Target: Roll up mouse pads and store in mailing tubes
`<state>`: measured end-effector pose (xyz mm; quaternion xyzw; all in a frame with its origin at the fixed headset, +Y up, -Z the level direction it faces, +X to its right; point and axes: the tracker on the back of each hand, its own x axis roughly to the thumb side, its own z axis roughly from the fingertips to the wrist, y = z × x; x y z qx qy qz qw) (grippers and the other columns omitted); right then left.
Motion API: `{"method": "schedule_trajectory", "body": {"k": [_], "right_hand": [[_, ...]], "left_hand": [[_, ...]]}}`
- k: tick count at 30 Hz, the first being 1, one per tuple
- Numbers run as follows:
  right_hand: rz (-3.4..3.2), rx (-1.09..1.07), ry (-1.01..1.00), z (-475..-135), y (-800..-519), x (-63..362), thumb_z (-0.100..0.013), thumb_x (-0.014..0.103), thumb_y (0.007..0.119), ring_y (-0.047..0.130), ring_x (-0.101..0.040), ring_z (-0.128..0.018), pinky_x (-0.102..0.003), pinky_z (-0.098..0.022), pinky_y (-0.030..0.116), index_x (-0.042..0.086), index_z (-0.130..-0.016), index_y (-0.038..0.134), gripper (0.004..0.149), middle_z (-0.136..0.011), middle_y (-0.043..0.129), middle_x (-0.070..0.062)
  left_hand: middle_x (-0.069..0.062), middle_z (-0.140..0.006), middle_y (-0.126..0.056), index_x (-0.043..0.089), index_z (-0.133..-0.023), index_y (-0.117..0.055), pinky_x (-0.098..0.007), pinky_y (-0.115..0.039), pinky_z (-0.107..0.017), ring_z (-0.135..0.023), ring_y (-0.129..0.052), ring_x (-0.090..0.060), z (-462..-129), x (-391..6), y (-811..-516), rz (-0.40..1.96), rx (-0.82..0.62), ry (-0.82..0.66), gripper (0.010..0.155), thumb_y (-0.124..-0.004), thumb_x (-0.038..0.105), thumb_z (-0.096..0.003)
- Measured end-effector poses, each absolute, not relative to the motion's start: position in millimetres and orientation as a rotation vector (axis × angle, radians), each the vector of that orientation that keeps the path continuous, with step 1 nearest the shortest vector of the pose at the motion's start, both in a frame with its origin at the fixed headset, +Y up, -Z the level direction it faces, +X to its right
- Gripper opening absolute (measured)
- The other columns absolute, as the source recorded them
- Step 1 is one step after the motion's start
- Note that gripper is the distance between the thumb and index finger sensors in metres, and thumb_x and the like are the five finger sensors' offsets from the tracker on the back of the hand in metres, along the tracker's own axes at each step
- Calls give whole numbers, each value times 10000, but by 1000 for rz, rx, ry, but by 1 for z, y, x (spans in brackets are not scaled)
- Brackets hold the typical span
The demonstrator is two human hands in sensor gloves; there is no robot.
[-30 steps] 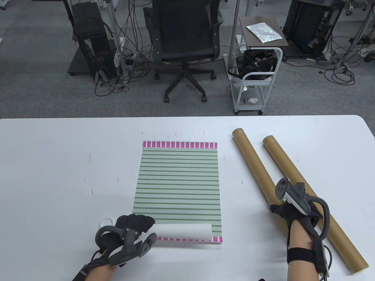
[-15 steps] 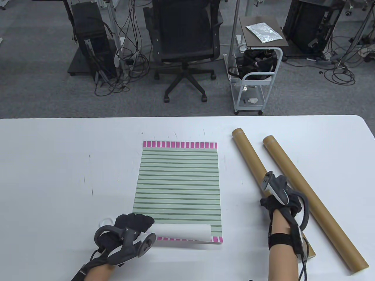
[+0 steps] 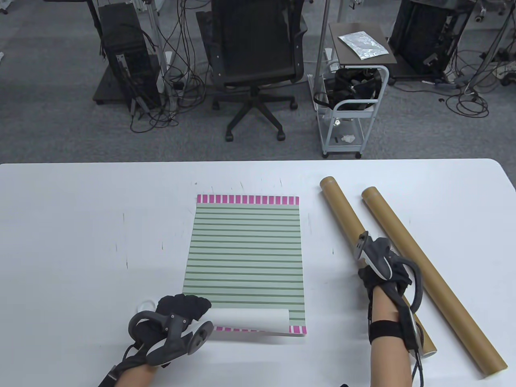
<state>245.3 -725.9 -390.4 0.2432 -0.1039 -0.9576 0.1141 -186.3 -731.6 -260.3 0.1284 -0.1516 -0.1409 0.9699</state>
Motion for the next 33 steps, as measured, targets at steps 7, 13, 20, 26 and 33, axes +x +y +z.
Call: {"method": "schedule_trajectory", "body": {"k": [7,13,20,26,33], "right_hand": [[-2946,443,286,-340,-653,230,-355,524,787,867,-275,-722,-452,-572,786,168,-1044,444,848,-925,738,-42],[-2966,2,787,-284,-632,229,-388,443,795,709,-300,-927,-543,-714,631,321,-1039,214,880,-1040,574,20],[-2815,-73,870,-250,-654,231,-376,433,817,707,-269,-915,-696,-688,552,469,-998,288,818,-1029,573,57],[-2758,-70,798,-250,-666,231,-370,412,825,694,-282,-910,-715,-690,518,473,-996,319,807,-1030,578,46],[-2724,-66,758,-251,-671,227,-361,424,823,699,-272,-909,-700,-693,547,468,-992,318,809,-1027,575,54]], "left_hand": [[180,-590,-911,420,-740,-739,-270,-850,-539,-504,-962,-22,-264,-183,-737,-277,220,-301,439,-799,606,-347],[184,-601,-902,424,-745,-725,-268,-846,-550,-520,-956,-17,-279,-233,-726,-218,263,-109,439,-794,605,-351],[173,-601,-904,412,-751,-730,-275,-846,-542,-515,-957,-26,-291,-287,-736,15,163,126,440,-797,602,-360],[175,-593,-909,410,-749,-736,-270,-852,-531,-503,-962,-21,-297,-286,-738,64,136,142,440,-794,607,-361],[202,-627,-893,462,-743,-719,-252,-827,-593,-567,-942,0,-292,-281,-738,46,121,0,433,-800,608,-344]]}}
